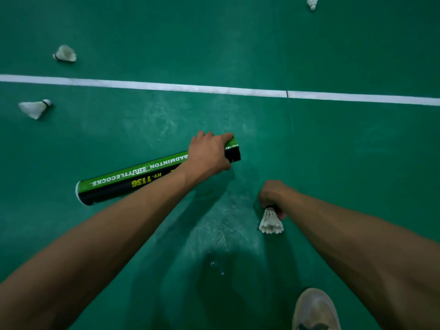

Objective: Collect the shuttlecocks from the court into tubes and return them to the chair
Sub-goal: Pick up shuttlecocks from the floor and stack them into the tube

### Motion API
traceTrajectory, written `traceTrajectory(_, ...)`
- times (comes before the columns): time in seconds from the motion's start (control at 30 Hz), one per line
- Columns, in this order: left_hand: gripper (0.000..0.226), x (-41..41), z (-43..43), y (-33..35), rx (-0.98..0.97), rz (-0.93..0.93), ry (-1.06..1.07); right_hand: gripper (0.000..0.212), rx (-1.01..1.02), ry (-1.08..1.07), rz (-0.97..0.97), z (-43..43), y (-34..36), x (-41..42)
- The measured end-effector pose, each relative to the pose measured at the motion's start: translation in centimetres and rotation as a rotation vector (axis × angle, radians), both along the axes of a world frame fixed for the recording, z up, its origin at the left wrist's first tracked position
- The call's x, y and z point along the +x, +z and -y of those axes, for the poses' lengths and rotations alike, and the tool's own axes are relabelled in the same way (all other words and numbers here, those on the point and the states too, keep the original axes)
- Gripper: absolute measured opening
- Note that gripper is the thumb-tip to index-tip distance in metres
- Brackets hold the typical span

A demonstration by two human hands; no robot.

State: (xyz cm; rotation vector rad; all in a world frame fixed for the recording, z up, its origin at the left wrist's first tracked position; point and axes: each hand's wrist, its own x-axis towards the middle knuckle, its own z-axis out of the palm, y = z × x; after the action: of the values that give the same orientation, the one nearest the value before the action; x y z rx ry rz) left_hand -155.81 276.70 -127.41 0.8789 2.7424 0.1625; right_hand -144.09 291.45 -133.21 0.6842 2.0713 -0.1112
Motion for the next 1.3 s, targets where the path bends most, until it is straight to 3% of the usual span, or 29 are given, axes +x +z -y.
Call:
traceTrajectory(0.13, 0.086, -0.6, 0.9, 0.3, 0.025, 0.02, 0.036, 0.017, -0.107, -0.156, -0.254, 0.0, -0.5, -1.2)
traceTrajectory(0.23, 0.087, -1.3, 1.9, 0.7, 0.055, 0.004, 0.067, 0.016, -0.099, -0.404, -0.634, -0.7, 0.6, -3.6)
traceTrajectory(0.37, 0.086, -2.3, 2.9, 1.1, 0.091, -0.02, 0.111, 0.018, -0.275, -0.79, -1.129, -1.6, 3.7, -8.2)
traceTrajectory(0.5, 0.086, -3.0, 3.2, 1.5, 0.147, -0.021, 0.144, 0.02, -0.443, -0.998, -1.404, -1.6, 6.4, -10.7)
traceTrajectory(0.63, 0.085, -3.1, 2.9, 1.8, 0.192, -0.053, 0.137, 0.025, -0.5, -0.97, -1.404, -0.1, 7.1, -10.8)
traceTrajectory(0.77, 0.086, -3.4, 3.1, 2.0, 0.239, -0.06, 0.173, 0.021, -0.864, -1.078, -1.218, 0.5, 7.5, -10.1)
traceTrajectory(0.83, 0.089, -3.4, 3.5, 1.9, 0.229, -0.075, 0.162, 0.01, -0.943, -1.039, -1.131, 0.5, 8.0, -10.0)
traceTrajectory(0.9, 0.09, -3.4, 3.7, 1.8, 0.226, -0.082, 0.14, 0.007, -0.952, -0.986, -1.094, 0.5, 8.3, -10.1)
traceTrajectory(1.07, 0.091, -3.5, 3.7, 2.0, 0.252, -0.072, 0.124, 0.03, -0.975, -0.756, -0.976, 0.1, 8.2, -10.5)
traceTrajectory(1.13, 0.092, -3.7, 3.9, 1.9, 0.261, -0.064, 0.122, 0.025, -0.928, -0.638, -0.969, 0.1, 8.1, -10.5)
traceTrajectory(1.3, 0.094, -4.7, 4.5, 1.8, 0.297, -0.057, 0.177, 0.029, -0.962, -0.702, -1.093, -0.2, 8.3, -10.8)
